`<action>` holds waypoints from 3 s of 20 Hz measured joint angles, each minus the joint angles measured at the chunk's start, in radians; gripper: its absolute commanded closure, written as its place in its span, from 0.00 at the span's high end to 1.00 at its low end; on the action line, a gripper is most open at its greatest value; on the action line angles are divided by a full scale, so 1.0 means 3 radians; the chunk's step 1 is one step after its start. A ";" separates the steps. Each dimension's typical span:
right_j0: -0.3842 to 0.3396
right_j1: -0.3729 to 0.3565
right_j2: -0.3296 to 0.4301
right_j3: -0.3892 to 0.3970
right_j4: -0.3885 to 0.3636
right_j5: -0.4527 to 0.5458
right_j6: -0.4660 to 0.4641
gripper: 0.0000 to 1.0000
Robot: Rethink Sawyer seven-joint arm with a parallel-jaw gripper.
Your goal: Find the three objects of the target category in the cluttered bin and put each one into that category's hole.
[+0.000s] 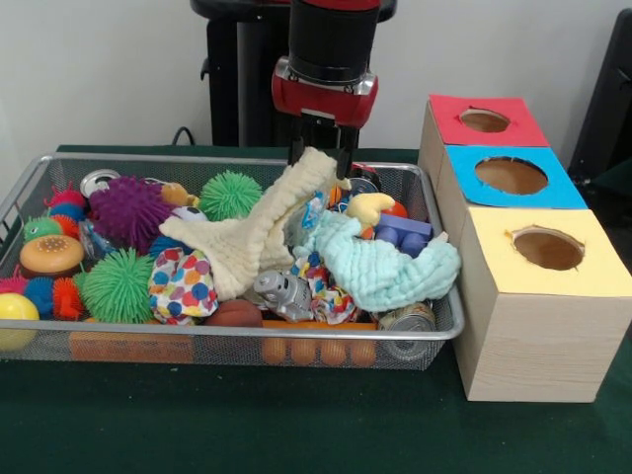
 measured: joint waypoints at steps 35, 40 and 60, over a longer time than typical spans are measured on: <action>0.0403 0.0478 -0.0006 -0.0589 0.0405 0.0299 0.0000 1.00; 0.0407 0.0568 -0.0011 -0.0609 0.0406 0.0298 0.0000 1.00; 0.0301 0.0204 -0.0101 -0.0368 0.0396 0.0267 0.0000 1.00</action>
